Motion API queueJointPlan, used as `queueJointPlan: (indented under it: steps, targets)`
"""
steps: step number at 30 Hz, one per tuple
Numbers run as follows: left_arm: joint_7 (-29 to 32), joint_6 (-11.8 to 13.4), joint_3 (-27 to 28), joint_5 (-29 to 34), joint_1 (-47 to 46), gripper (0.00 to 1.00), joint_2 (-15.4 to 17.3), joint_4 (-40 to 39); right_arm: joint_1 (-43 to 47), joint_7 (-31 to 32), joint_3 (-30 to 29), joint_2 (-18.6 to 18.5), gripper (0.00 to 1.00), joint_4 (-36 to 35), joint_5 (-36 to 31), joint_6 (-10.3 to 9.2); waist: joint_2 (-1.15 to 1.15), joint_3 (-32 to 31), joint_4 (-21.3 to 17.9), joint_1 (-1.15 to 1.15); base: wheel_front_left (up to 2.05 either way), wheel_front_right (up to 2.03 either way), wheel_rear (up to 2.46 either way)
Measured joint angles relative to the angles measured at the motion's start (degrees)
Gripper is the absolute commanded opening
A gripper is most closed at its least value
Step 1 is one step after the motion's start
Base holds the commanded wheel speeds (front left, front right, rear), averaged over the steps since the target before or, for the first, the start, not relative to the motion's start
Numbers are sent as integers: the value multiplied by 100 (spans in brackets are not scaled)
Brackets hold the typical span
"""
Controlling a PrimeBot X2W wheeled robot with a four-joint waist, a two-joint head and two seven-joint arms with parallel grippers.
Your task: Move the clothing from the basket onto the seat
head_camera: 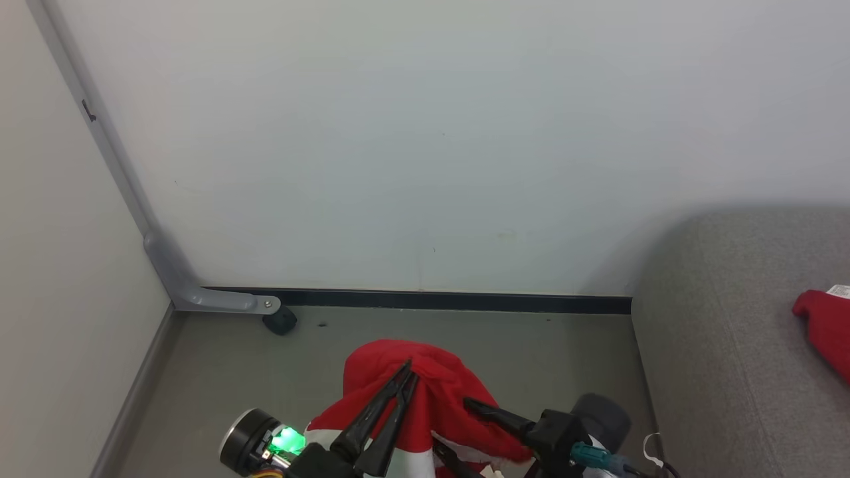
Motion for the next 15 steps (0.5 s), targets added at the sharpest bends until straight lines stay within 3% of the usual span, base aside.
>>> queueJointPlan:
  steps: [15]
  targets:
    - [0,-5,-759,-74,-25,0,291,-205,-51,-219,-97,512,100,559,277,0,0,-50,34,0,0,0,0]
